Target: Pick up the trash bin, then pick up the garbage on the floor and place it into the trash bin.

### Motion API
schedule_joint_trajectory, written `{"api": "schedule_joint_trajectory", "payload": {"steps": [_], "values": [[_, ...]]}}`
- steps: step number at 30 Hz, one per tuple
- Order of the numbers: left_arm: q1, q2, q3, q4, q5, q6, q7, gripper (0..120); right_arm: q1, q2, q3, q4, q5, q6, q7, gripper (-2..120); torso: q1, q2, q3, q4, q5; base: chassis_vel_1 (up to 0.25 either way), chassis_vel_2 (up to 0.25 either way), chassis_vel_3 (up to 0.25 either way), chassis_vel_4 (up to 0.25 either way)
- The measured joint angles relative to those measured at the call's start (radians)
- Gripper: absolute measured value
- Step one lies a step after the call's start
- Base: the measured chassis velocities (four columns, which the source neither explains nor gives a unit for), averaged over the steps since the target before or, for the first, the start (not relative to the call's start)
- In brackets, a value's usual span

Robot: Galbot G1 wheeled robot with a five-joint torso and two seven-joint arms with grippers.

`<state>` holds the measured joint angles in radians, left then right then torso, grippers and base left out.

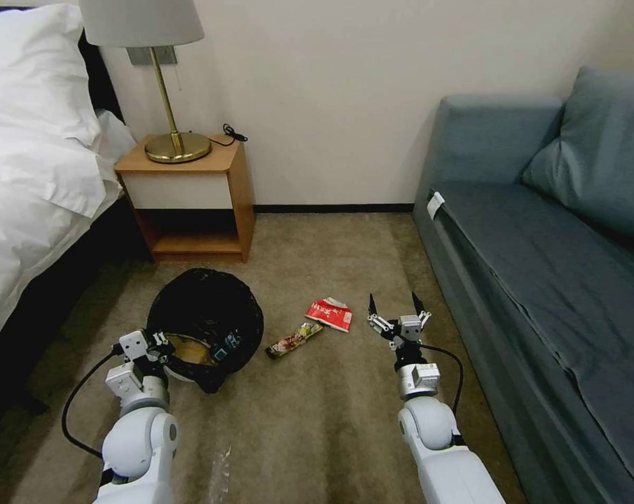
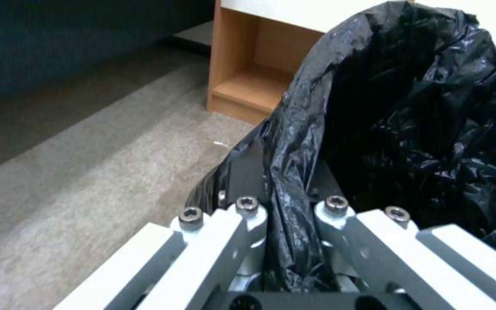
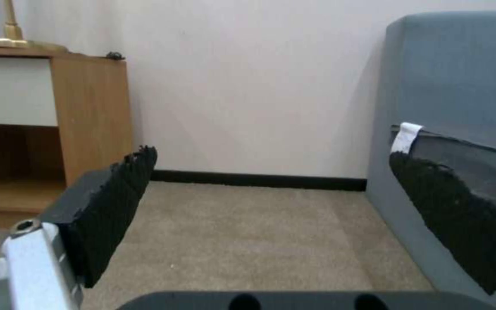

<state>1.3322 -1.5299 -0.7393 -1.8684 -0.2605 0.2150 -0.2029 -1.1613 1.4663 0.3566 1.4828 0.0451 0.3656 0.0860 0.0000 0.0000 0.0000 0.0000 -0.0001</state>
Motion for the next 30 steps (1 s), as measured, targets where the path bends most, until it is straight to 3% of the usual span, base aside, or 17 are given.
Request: {"api": "schedule_joint_trajectory", "payload": {"steps": [30], "values": [[0.002, -0.004, -0.015, 0.002, -0.001, -0.005, 0.000, 4, 0.006, -0.007, -0.014, -0.011, -0.016, 0.007, -0.012, 100, 0.000, 0.000, 0.000, 0.0000, 0.0000, -0.131, 0.131, 0.136, -0.131]]}}
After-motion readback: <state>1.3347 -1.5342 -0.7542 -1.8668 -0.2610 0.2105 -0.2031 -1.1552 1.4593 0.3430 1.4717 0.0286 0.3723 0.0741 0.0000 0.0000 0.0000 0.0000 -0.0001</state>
